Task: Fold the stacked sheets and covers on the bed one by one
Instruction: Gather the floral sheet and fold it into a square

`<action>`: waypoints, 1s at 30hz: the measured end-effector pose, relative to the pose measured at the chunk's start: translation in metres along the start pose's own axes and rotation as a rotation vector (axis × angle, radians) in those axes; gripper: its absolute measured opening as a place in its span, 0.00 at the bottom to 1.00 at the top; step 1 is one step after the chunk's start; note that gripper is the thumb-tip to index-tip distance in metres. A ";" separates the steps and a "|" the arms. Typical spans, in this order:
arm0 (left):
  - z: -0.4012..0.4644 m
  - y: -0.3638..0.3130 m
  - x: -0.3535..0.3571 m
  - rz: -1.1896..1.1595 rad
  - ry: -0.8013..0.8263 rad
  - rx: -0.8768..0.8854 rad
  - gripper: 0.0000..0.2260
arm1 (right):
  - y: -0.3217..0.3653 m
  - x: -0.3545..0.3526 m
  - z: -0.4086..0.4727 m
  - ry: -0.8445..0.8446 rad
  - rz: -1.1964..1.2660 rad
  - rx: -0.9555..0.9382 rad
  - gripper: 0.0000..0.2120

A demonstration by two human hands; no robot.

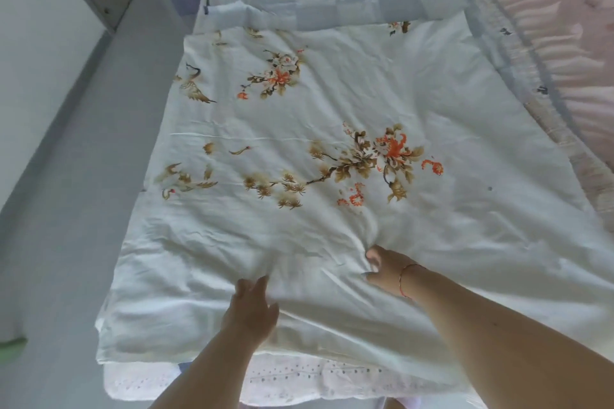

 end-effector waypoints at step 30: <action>0.003 0.330 -0.062 -1.089 0.086 -0.111 0.02 | 0.440 0.242 -0.005 0.095 0.114 -0.503 0.29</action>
Point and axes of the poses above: each hand's wrist, its own z-axis towards the middle knuckle, its own x-axis out of the palm, y = z × x, the point moved 10 cm from there along z, towards the middle knuckle, and after that the axes turned 3 degrees about z, right-handed, at the moved point
